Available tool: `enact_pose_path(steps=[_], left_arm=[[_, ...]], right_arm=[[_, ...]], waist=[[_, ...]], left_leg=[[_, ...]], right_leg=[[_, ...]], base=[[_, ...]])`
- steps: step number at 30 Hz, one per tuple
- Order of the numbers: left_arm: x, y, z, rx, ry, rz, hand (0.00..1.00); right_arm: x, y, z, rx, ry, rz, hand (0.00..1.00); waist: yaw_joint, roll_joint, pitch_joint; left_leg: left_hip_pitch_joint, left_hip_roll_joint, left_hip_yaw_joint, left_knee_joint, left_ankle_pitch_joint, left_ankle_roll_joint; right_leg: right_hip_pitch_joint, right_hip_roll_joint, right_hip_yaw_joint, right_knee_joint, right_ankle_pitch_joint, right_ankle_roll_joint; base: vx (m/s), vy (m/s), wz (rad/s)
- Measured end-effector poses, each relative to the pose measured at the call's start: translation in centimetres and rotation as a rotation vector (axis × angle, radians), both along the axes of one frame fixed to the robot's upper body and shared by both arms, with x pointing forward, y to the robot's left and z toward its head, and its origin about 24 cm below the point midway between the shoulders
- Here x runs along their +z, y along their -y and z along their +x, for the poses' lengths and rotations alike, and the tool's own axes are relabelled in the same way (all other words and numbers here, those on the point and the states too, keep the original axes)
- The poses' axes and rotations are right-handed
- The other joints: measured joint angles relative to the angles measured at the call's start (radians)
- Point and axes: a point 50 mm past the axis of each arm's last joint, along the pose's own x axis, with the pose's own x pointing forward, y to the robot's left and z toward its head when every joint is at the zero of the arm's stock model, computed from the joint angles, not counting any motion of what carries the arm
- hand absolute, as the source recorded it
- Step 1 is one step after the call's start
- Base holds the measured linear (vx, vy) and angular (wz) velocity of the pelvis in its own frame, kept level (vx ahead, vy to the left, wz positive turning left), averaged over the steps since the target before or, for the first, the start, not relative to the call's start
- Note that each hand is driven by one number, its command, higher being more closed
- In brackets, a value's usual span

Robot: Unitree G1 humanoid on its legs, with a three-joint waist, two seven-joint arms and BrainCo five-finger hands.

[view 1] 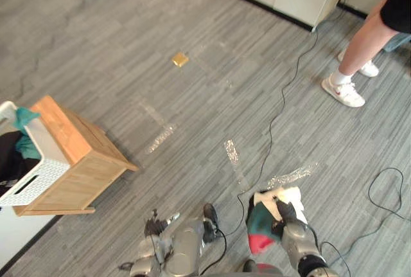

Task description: Tidy the bed and pick cloth on bed and put in laundry

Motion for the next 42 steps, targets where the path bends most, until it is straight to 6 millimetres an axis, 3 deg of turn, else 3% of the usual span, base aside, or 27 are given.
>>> enact_pose_path(steps=[1,3,4,6,8,10,11,12,13,14,16,17,18,19,20,23,25,29,30,31,32,33,35,36,37,39,42], left_arm=[[-0.2,0.0,-0.1,0.002,-0.014,0.002,0.0],[-0.7,0.3,-1.0,0.004,-0.062,-0.01,0.0],[-1.1,1.0,-1.4,-0.005,-0.086,-0.024,0.0],[-1.2,1.7,-1.6,-0.024,-0.097,-0.037,0.0],[-1.1,2.0,-1.1,-0.027,-0.088,-0.043,0.0],[-0.9,2.4,-0.5,-0.026,-0.071,-0.05,0.0],[-1.0,2.3,-0.7,-0.019,-0.076,-0.043,0.0],[-1.0,1.9,-0.9,-0.015,-0.083,-0.032,0.0],[-1.1,2.6,-0.8,-0.007,-0.085,-0.055,0.0],[-1.1,3.2,-0.8,0.008,-0.076,-0.079,0.0],[-1.3,3.2,-1.1,0.024,-0.077,-0.082,0.0],[-1.2,3.1,-1.0,0.034,-0.07,-0.084,0.0],[-1.1,3.0,-0.9,0.041,-0.064,-0.087,0.0],[-1.0,2.7,-0.7,0.086,-0.052,-0.103,0.0],[-0.9,2.3,-0.8,0.133,-0.035,-0.118,0.0],[-0.5,1.6,-1.0,0.175,0.0,-0.119,0.0],[-0.2,1.8,-0.7,0.172,0.03,-0.123,0.0],[0.1,2.0,-0.4,0.149,0.063,-0.136,0.0],[0.0,2.1,-0.8,0.147,0.052,-0.141,0.0],[-0.1,2.1,-1.1,0.157,0.044,-0.145,0.0],[-0.3,1.7,-1.5,0.175,0.037,-0.146,0.0],[-0.2,1.3,-1.5,0.179,0.038,-0.137,0.0],[-0.2,0.5,-1.6,0.178,0.04,-0.126,0.0],[-0.2,0.5,-1.6,0.172,0.039,-0.129,0.0],[-0.3,0.5,-1.8,0.164,0.024,-0.129,0.0],[-0.6,0.7,-2.7,0.144,-0.006,-0.125,0.0],[-0.9,0.4,-3.4,0.109,-0.034,-0.097,0.0]], right_arm=[[0.1,0.3,0.1,-0.001,0.004,-0.007,1.0],[0.3,1.1,0.3,-0.005,0.008,-0.029,1.0],[0.6,1.8,0.5,-0.01,0.025,-0.046,1.0],[1.3,2.4,0.9,-0.021,0.071,-0.061,1.0],[1.7,2.7,1.5,-0.02,0.096,-0.069,1.0],[2.5,3.1,2.4,-0.017,0.136,-0.082,1.0],[3.2,3.0,3.1,-0.018,0.179,-0.077,1.0],[3.8,3.0,3.5,-0.019,0.212,-0.075,1.0],[4.3,3.5,4.1,-0.013,0.231,-0.088,1.0],[5.6,3.5,5.6,-0.011,0.288,-0.09,1.0],[7.1,3.3,6.7,-0.004,0.369,-0.083,1.0],[8.0,3.7,6.5,0.007,0.418,-0.09,1.0],[8.3,3.8,6.0,0.008,0.44,-0.091,1.0],[9.0,3.5,4.5,0.013,0.489,-0.059,1.0],[9.7,3.4,2.5,0.02,0.534,-0.042,1.0],[10.0,3.5,-1.0,-0.016,0.558,-0.038,1.0],[9.8,4.2,-1.6,-0.044,0.543,-0.054,1.0],[10.5,4.9,-0.6,-0.04,0.573,-0.096,1.0],[10.6,4.9,-0.2,-0.031,0.58,-0.102,1.0],[10.5,4.8,0.0,-0.027,0.577,-0.102,1.0],[9.9,4.4,0.2,-0.039,0.555,-0.088,1.0],[9.6,4.0,0.4,-0.034,0.545,-0.075,1.0],[9.4,2.7,1.0,-0.02,0.545,-0.036,1.0],[9.2,2.5,0.9,-0.02,0.537,-0.03,1.0],[8.8,2.1,0.7,-0.007,0.518,-0.023,1.0],[8.2,1.3,0.6,0.038,0.491,0.01,1.0],[7.9,0.5,0.2,0.062,0.488,0.069,1.0]], waist=[[-0.019,-0.001,0.002],[-0.041,0.031,0.018],[-0.046,0.067,0.024],[-0.064,0.094,0.022],[-0.077,0.102,0.027],[-0.09,0.11,0.03],[-0.098,0.093,0.026],[-0.101,0.075,0.021],[-0.09,0.119,0.031],[-0.084,0.128,0.027],[-0.1,0.132,0.023],[-0.104,0.133,0.022],[-0.101,0.136,0.021],[-0.098,0.126,0.028],[-0.098,0.134,0.027],[-0.127,0.111,0.033],[-0.134,0.108,0.033],[-0.123,0.104,0.026],[-0.12,0.114,0.012],[-0.12,0.115,0.0],[-0.122,0.091,-0.029],[-0.117,0.066,-0.039],[-0.105,0.013,-0.048],[-0.107,0.006,-0.048],[-0.12,0.002,-0.047],[-0.139,0.012,-0.048],[-0.157,0.021,-0.049]], left_leg=[[0.051,-0.035,-0.058,-0.026,-0.015,0.006],[0.181,-0.058,-0.142,-0.086,-0.023,0.006],[0.285,-0.052,-0.199,-0.156,-0.02,0.002],[0.389,-0.025,-0.288,-0.208,-0.014,-0.008],[0.428,0.01,-0.352,-0.205,-0.014,-0.018],[0.449,0.062,-0.416,-0.203,-0.018,-0.093],[0.459,0.082,-0.452,-0.205,-0.031,-0.154],[0.481,0.097,-0.491,-0.206,-0.062,-0.222],[0.487,0.144,-0.505,-0.2,-0.069,-0.231],[0.473,0.167,-0.532,-0.192,-0.034,-0.245],[0.462,0.188,-0.563,-0.114,0.019,-0.242],[0.419,0.205,-0.58,0.02,0.065,-0.249],[0.382,0.214,-0.578,0.099,0.106,-0.254],[0.299,0.243,-0.548,0.269,0.206,-0.269],[0.219,0.301,-0.442,0.445,0.189,-0.251],[0.13,0.394,-0.131,0.601,0.119,-0.147],[0.052,0.388,-0.011,0.575,0.082,-0.133],[-0.003,0.296,0.275,0.232,0.05,-0.132],[0.0,0.276,0.355,0.125,0.082,-0.103],[0.014,0.268,0.398,0.103,0.063,-0.003],[0.021,0.224,0.41,0.093,0.007,0.053],[0.018,0.197,0.407,0.093,-0.002,0.054],[0.068,0.076,0.36,0.031,-0.034,0.067],[0.095,0.046,0.337,0.008,-0.039,0.065],[0.158,-0.001,0.278,-0.045,-0.04,0.062],[0.281,-0.04,0.17,-0.148,-0.02,0.032],[0.369,-0.04,0.073,-0.234,0.007,-0.009]], right_leg=[[-0.084,-0.025,0.01,0.22,0.049,0.013],[-0.163,-0.047,-0.022,0.435,-0.006,-0.061],[-0.212,-0.053,-0.063,0.484,-0.053,-0.136],[-0.331,-0.06,-0.113,0.43,-0.111,-0.189],[-0.419,-0.046,-0.101,0.227,-0.134,-0.192],[-0.475,-0.009,-0.031,-0.089,-0.07,-0.16],[-0.479,-0.002,0.058,-0.32,0.047,-0.139],[-0.46,-0.011,0.134,-0.432,0.28,-0.095],[-0.463,0.028,0.105,-0.386,0.254,-0.119],[-0.489,0.041,0.096,-0.294,0.18,-0.138],[-0.495,0.032,0.044,-0.138,0.049,-0.181],[-0.461,0.031,0.008,-0.101,-0.012,-0.195],[-0.437,0.031,-0.01,-0.1,-0.031,-0.203],[-0.373,0.035,-0.044,-0.13,-0.054,-0.211],[-0.297,0.042,-0.072,-0.183,-0.06,-0.221],[-0.125,0.038,-0.138,-0.316,-0.063,-0.221],[-0.067,0.031,-0.182,-0.366,-0.079,-0.209],[0.028,-0.013,-0.302,-0.39,-0.128,-0.136],[0.042,-0.022,-0.329,-0.369,-0.157,-0.092],[0.043,-0.027,-0.335,-0.35,-0.179,-0.071],[0.042,-0.063,-0.345,-0.311,-0.217,-0.041],[0.042,-0.083,-0.344,-0.296,-0.225,-0.033],[0.036,-0.177,-0.301,-0.125,-0.213,-0.034],[0.021,-0.202,-0.282,-0.039,-0.187,-0.04],[-0.025,-0.239,-0.216,0.184,-0.105,-0.093],[-0.158,-0.24,-0.142,0.513,-0.1,-0.147],[-0.299,-0.225,-0.152,0.47,-0.124,-0.141]], base=[[0.73,0.135,1.41],[0.67,0.069,1.2],[0.6,0.013,1.02],[0.65,-0.076,1.36],[0.53,-0.192,1.46],[0.61,-0.341,1.55],[0.76,-0.516,1.64],[0.66,-0.484,1.4],[0.6,-0.477,0.86],[0.44,-0.359,0.4],[0.49,-0.4,0.72],[0.47,-0.375,0.83],[0.52,-0.369,0.78],[0.48,-0.299,0.65],[0.48,-0.266,0.58],[0.34,-0.097,0.6],[0.28,0.01,0.71],[0.32,0.136,0.78],[0.4,0.199,0.81],[0.44,0.242,0.76],[0.38,0.19,0.58],[0.6,0.259,0.72],[0.52,0.223,0.92],[0.41,0.198,1.31],[0.33,0.132,1.31],[0.49,0.128,1.49],[0.4,0.011,1.06]])
